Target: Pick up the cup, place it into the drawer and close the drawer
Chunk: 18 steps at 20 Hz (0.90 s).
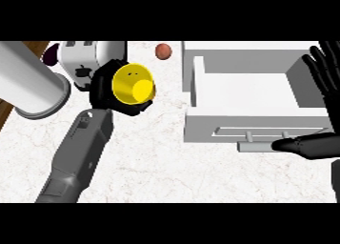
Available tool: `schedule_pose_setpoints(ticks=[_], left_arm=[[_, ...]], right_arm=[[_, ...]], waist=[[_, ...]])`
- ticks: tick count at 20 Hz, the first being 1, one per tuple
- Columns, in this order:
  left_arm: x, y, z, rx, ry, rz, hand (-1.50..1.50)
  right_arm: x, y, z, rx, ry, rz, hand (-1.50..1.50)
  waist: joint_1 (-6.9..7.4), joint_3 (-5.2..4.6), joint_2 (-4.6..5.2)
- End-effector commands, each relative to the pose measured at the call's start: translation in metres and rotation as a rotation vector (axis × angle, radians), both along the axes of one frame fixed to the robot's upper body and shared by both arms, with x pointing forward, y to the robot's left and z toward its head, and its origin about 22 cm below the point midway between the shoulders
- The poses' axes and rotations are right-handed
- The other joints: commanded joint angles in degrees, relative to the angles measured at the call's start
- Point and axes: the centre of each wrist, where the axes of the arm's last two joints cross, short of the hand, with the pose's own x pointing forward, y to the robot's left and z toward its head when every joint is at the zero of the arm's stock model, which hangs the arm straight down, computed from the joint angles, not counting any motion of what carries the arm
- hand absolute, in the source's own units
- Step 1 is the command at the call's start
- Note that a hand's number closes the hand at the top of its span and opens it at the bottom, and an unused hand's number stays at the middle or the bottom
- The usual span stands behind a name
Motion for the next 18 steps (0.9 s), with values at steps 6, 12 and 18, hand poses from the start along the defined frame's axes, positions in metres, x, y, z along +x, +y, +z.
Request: schedule_pose_setpoints(ticks=[6,12,18], left_arm=[[0.022,-0.085,0.126,0.067,-0.012,-0.068,1.5],[0.034,-0.12,0.162,0.13,0.036,-0.006,1.5],[0.041,-0.148,0.17,0.243,0.172,0.045,1.5]], right_arm=[[-0.002,0.003,0.003,0.003,-0.007,-0.012,-1.5],[-0.012,0.003,-0.021,-0.003,-0.023,0.0,-1.5],[0.002,0.01,0.002,-0.001,-0.039,0.028,-1.5]], waist=[[-0.95,-0.03,-0.09],[-2.4,-0.01,0.59],[-3.79,0.01,0.97]])
